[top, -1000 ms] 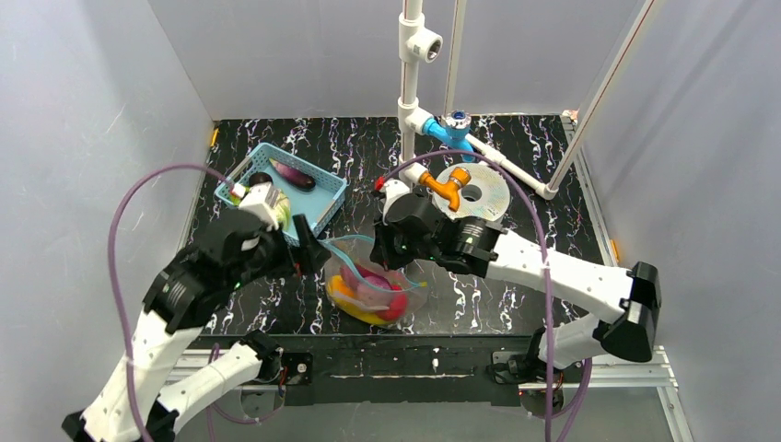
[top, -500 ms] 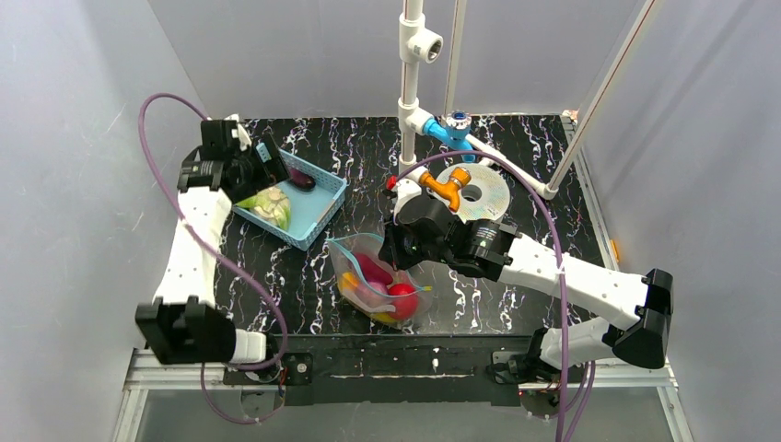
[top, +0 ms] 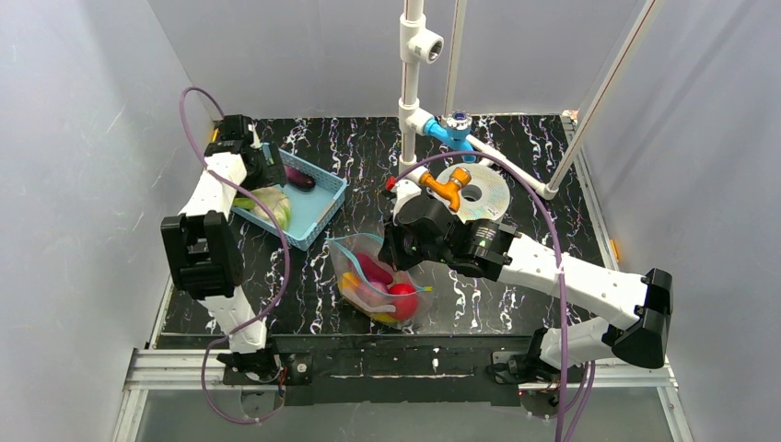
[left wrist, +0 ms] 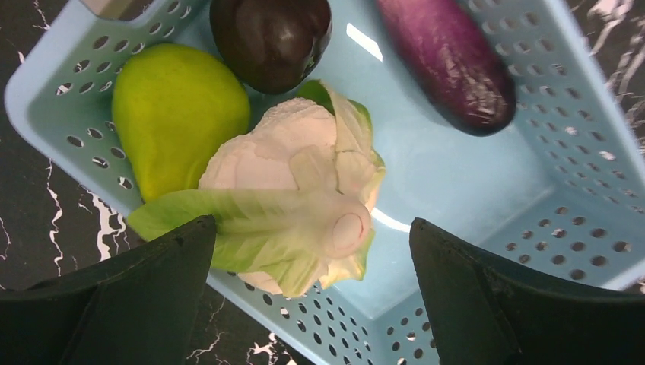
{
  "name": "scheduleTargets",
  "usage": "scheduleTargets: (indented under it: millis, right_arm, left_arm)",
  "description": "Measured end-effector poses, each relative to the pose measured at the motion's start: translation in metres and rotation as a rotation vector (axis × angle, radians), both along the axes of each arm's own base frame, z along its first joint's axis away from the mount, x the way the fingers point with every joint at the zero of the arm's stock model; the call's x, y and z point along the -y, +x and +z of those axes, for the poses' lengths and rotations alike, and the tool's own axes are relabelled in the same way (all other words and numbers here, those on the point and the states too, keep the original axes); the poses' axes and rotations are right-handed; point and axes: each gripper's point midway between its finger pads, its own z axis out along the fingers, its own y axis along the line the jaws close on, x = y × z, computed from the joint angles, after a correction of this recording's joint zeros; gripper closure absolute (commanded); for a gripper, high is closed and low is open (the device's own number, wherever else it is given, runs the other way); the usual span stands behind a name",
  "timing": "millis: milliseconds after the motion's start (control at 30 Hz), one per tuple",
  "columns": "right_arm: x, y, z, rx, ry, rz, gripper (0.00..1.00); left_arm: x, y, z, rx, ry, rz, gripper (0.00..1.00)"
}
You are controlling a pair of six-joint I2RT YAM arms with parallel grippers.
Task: Place the food in the zip-top bag and seal the zipper
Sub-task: Move the bin to the center of the board, then pick up the fake vegetable from the bin.
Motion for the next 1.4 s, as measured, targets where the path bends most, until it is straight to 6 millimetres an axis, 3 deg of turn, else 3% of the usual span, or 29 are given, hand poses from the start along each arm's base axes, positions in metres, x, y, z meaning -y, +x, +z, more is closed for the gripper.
scheduleTargets:
  millis: [100,233,433,567,733,867,1100,1233,1400]
  right_arm:
    - [0.000,0.000,0.000,0.000,-0.001,0.000,0.99]
    - [0.000,0.000,-0.001,-0.001,-0.003,0.000,0.99]
    - [-0.001,0.000,-0.002,-0.003,-0.003,0.000,0.99]
    - [-0.001,0.000,-0.002,-0.003,-0.002,0.000,0.99]
    - [-0.002,0.000,-0.002,-0.002,0.000,0.001,0.99]
    - [-0.002,-0.001,-0.001,-0.005,0.001,0.006,0.99]
    - [-0.005,-0.003,-0.005,-0.019,-0.002,0.022,0.99]
    - [-0.006,-0.003,-0.007,-0.024,-0.006,0.025,0.99]
    - [-0.006,-0.004,-0.007,-0.025,-0.006,0.026,0.99]
  left_arm:
    - [0.000,0.001,-0.017,-0.056,-0.002,-0.004,0.02]
    - [0.009,0.003,-0.016,-0.051,-0.070,-0.031,0.06]
    - [0.059,0.015,-0.005,0.046,-0.333,-0.173,0.06]
    - [0.076,0.013,0.002,0.070,-0.394,-0.222,0.05]
    - [0.074,0.015,0.006,0.094,-0.376,-0.222,0.10]
    - [0.063,0.021,0.007,0.093,-0.324,-0.193,0.20]
    - [0.044,0.061,0.025,0.150,-0.219,-0.161,0.40]
    - [0.036,0.070,0.007,0.105,-0.146,-0.151,0.40]
    - [0.034,0.059,-0.036,-0.028,-0.098,-0.149,0.28]
